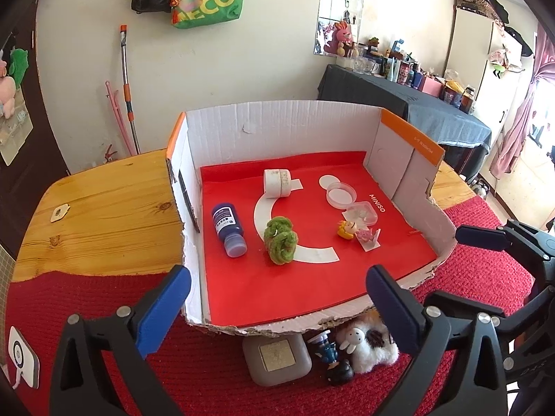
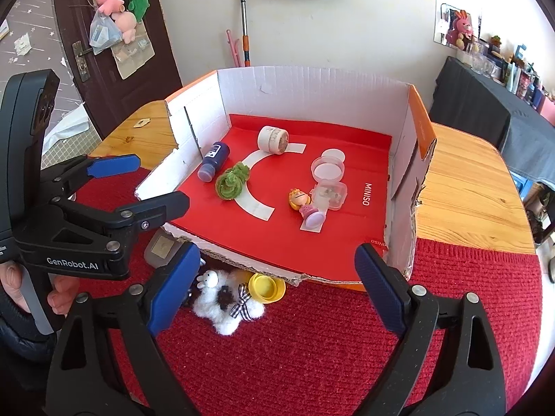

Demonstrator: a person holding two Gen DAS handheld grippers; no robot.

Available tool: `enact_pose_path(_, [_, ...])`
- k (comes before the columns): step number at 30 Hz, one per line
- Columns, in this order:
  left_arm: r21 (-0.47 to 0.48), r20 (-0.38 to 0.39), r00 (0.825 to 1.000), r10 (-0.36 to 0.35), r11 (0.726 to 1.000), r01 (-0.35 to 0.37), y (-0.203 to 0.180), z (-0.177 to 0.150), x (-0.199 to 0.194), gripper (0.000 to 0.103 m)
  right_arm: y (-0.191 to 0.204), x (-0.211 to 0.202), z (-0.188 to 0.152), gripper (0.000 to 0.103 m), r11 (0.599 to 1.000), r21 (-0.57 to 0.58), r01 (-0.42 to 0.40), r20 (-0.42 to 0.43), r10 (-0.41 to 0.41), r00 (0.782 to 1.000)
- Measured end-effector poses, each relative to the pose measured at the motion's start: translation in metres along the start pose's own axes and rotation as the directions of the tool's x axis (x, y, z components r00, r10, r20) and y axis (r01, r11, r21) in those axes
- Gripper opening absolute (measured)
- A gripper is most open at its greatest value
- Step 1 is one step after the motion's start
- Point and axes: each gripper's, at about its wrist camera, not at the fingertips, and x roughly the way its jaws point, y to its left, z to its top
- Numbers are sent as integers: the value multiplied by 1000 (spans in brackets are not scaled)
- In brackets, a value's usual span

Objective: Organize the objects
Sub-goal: 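Withdraw both open grippers from the box toward the remaining toys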

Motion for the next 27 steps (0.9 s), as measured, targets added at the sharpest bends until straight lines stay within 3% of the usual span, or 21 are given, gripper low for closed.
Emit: enact_pose_path(27, [-11,18,1000,18,1000,-18,-3,-26,-34,103,19,-33,-25,95,1000,-7,-11,30,11,999])
